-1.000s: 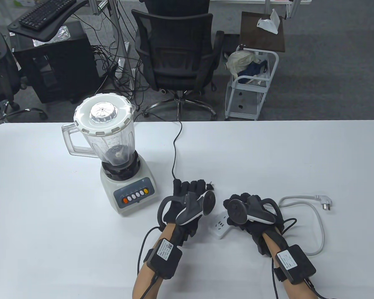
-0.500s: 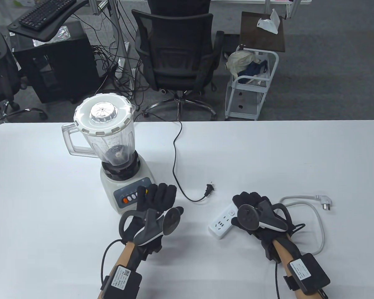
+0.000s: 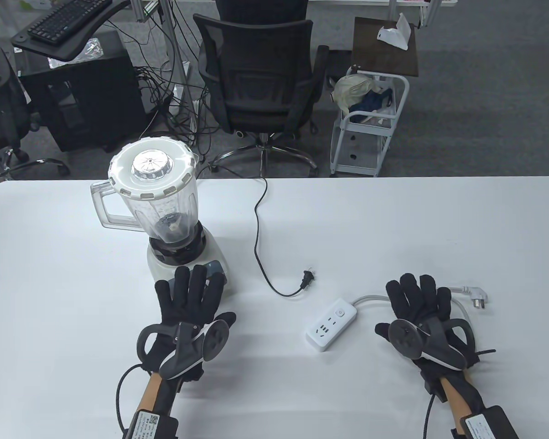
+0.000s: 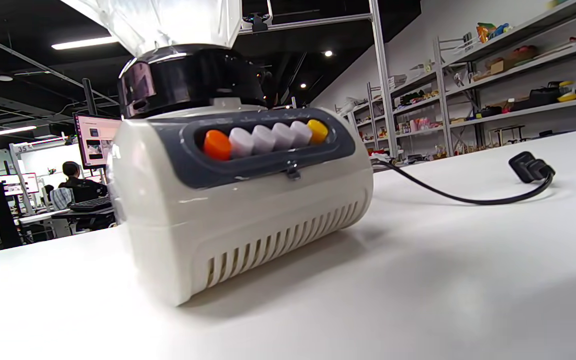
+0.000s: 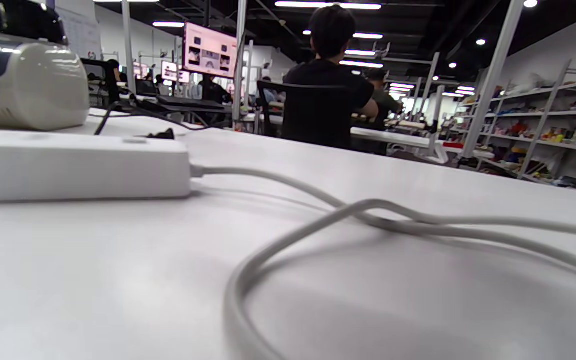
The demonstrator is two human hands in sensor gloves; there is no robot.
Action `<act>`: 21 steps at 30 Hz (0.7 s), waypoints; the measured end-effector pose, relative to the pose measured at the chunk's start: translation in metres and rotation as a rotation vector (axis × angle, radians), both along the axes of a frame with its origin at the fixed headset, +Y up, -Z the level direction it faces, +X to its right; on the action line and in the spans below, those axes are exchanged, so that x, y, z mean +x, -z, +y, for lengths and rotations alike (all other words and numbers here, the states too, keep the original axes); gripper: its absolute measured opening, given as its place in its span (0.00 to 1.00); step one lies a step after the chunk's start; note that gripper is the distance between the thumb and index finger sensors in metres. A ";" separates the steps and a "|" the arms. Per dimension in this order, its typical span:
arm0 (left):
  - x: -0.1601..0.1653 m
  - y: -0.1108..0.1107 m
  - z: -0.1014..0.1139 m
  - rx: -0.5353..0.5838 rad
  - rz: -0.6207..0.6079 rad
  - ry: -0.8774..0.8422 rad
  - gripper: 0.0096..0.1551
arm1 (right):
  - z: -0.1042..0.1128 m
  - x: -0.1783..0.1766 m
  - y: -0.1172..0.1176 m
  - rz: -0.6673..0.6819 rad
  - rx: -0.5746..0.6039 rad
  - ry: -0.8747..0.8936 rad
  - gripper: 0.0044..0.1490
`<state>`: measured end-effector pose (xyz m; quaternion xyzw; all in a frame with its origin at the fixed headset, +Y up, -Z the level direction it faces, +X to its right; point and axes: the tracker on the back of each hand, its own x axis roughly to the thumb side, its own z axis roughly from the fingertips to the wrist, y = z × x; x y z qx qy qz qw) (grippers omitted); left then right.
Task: Unplug the blender
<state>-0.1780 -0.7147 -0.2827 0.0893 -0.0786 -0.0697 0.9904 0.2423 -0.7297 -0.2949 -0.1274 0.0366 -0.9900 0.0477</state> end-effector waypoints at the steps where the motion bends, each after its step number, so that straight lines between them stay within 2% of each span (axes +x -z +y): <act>1: -0.001 -0.001 -0.001 -0.003 0.002 0.008 0.51 | -0.001 0.002 0.000 -0.009 0.002 0.011 0.55; 11: -0.011 -0.003 -0.011 -0.041 0.042 0.049 0.51 | -0.012 0.009 -0.003 -0.045 -0.006 -0.074 0.55; 21: -0.011 -0.004 -0.009 -0.052 0.051 0.070 0.51 | -0.010 0.008 -0.004 -0.053 -0.019 -0.089 0.55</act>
